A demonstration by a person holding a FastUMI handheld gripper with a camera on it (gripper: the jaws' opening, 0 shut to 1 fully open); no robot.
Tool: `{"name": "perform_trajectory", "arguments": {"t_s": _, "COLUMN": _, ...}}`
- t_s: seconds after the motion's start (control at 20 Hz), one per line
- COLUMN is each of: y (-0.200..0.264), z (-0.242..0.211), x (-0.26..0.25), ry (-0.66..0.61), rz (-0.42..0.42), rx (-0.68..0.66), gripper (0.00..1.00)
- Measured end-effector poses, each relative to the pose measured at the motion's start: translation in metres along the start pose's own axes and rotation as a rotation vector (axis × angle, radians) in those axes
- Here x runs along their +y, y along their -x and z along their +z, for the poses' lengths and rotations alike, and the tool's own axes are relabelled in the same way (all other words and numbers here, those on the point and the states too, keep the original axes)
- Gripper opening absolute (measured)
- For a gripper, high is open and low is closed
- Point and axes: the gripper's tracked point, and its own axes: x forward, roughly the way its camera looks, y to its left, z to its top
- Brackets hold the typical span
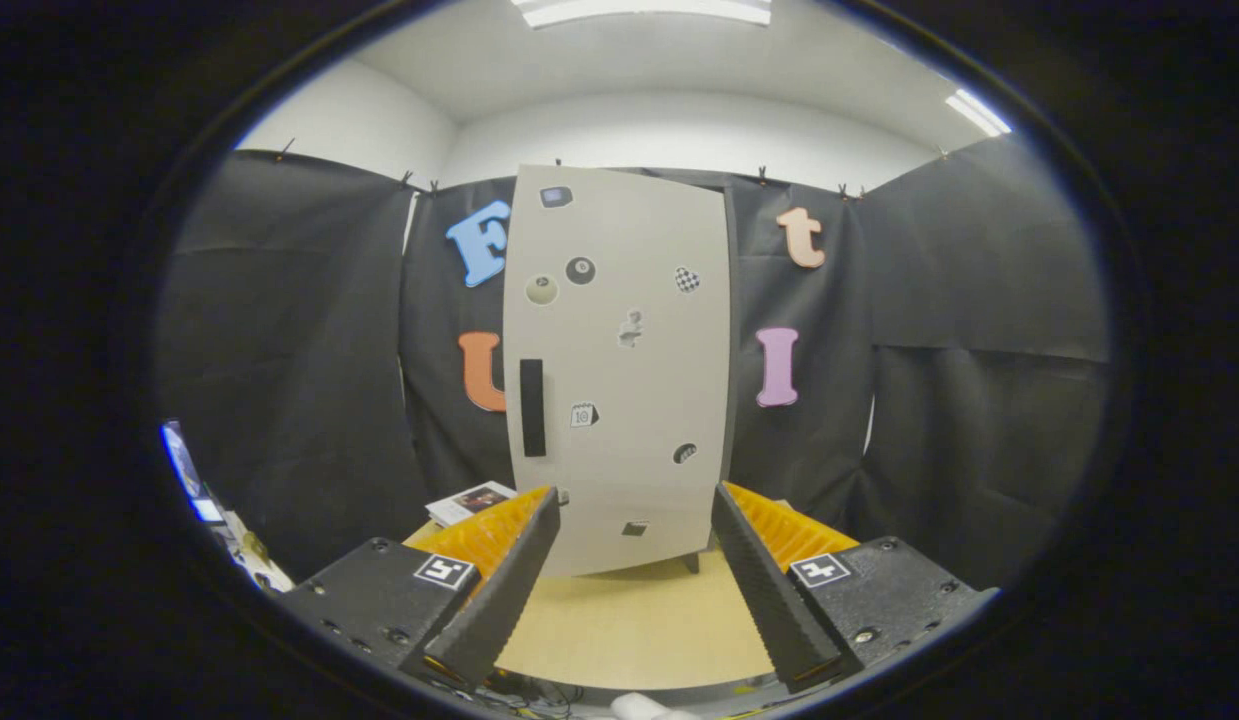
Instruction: Open the shoe cabinet door, grab the shoes and put them into the shoe cabinet, then close the shoe cabinet door.
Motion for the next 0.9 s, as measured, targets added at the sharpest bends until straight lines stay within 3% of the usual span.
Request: {"name": "perform_trajectory", "arguments": {"t_s": 0.9, "y": 0.013, "z": -0.010, "x": -0.013, "ry": -0.010, "rz": -0.018, "rx": 0.019, "gripper": 1.00}}
